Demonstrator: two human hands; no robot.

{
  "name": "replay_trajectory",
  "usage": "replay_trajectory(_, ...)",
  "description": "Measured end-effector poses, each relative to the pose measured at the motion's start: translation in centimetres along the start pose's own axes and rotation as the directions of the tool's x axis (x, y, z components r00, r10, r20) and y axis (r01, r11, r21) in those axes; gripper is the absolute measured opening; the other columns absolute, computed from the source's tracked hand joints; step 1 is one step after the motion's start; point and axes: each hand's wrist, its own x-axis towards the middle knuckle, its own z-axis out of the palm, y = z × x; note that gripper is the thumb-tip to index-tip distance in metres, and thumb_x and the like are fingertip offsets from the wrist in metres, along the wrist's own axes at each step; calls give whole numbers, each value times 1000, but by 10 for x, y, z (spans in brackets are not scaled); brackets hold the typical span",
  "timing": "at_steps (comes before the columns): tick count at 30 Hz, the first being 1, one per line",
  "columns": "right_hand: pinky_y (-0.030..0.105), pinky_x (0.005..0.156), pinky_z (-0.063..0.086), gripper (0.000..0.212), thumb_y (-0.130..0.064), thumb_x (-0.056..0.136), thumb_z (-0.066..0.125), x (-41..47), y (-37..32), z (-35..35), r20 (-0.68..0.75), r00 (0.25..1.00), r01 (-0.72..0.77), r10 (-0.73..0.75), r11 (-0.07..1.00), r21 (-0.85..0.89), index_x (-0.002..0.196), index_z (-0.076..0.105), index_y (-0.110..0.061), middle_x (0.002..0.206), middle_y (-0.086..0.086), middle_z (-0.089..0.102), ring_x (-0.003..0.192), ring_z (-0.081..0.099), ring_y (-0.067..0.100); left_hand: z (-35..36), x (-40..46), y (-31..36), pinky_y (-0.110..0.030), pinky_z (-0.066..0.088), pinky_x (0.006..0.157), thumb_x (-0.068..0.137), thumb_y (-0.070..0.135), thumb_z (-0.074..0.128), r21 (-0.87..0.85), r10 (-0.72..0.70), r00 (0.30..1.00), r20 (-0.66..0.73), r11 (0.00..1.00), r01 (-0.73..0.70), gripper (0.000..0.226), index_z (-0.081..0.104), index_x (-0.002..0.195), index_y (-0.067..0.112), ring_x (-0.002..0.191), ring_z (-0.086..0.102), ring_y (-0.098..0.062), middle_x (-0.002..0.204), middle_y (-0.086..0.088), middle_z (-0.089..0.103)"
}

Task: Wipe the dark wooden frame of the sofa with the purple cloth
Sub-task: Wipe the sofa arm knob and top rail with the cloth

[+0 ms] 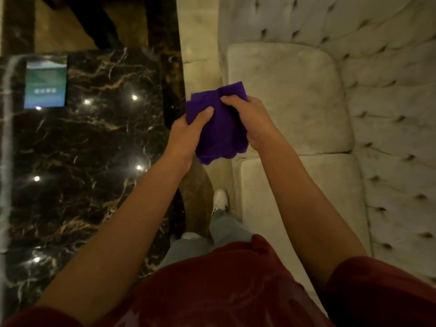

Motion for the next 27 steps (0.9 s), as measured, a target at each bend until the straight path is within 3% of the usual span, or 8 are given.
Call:
replay_trajectory(2, 28, 69, 62, 18, -33, 85, 77, 6, -17, -20, -25, 1000, 16, -16, 1000, -6, 98, 80, -20, 95, 1, 83, 86, 80, 16, 25, 12, 12, -31, 62, 85, 92, 38, 78, 19, 16, 999, 28, 1000, -17, 41, 66, 128, 23, 105, 75, -13, 119, 3, 77)
replay_trajectory(5, 33, 74, 63, 15, -34, 83, 78, 12, -43, -54, -44, 998, 44, -45, 999, -15, 93, 82, -24, 95, 2, 83, 88, 80, 18, 58, 33, 36, -27, 62, 81, 90, 39, 80, 76, 4, 987, 164, 997, -17, 44, 66, 129, 25, 102, 76, -10, 116, 5, 78)
replay_trajectory(11, 39, 84, 65, 19, -38, 81, 79, 21, -95, -120, -61, 988, 132, -141, 982, -133, 97, 82, -28, 99, 1, 83, 94, 79, 19, 113, 76, 95, -26, 61, 83, 74, 47, 87, 254, 8, 886, 463, 957, -141, 68, 62, 135, 28, 109, 74, -12, 124, 2, 74)
replay_trajectory(14, 34, 81, 65, 21, -39, 82, 76, 23, -122, -135, -17, 982, 183, -190, 963, -198, 103, 79, -36, 102, -4, 82, 95, 79, 16, 136, 97, 126, -27, 61, 84, 74, 49, 89, 302, -23, 803, 595, 933, -197, 60, 67, 129, 35, 110, 74, -14, 121, 4, 77)
replay_trajectory(18, 46, 92, 64, 24, -36, 84, 77, 32, -154, -146, 15, 977, 208, -211, 949, -237, 107, 77, -31, 106, -1, 81, 100, 78, 22, 169, 119, 158, -24, 61, 82, 79, 52, 86, 396, -52, 673, 738, 841, -369, 50, 69, 124, 42, 108, 75, -10, 119, 10, 77)
replay_trajectory(21, 48, 93, 63, 32, -45, 78, 81, 42, -174, -155, -37, 983, 166, -182, 950, -266, 105, 76, -29, 103, -1, 82, 98, 78, 22, 190, 141, 181, -23, 62, 82, 78, 58, 85, 462, -154, 555, 817, 751, -472, 44, 70, 119, 51, 105, 75, -7, 117, 14, 77)
replay_trajectory(24, 46, 93, 63, 36, -63, 79, 77, 55, -188, -162, -112, 980, 135, -165, 963, -234, 101, 79, -34, 102, -3, 82, 96, 79, 19, 209, 168, 201, -25, 63, 80, 83, 59, 79, 493, -215, 518, 828, 719, -489, 31, 74, 112, 50, 103, 76, -9, 113, 11, 79)
replay_trajectory(27, 50, 100, 60, 51, -77, 78, 70, 69, -201, -164, -209, 969, 114, -135, 988, -107, 103, 81, -34, 107, -2, 82, 102, 79, 22, 223, 193, 213, -28, 62, 80, 90, 49, 72, 481, -222, 517, 827, 754, -447, 19, 78, 108, 43, 102, 77, -13, 111, 5, 80)
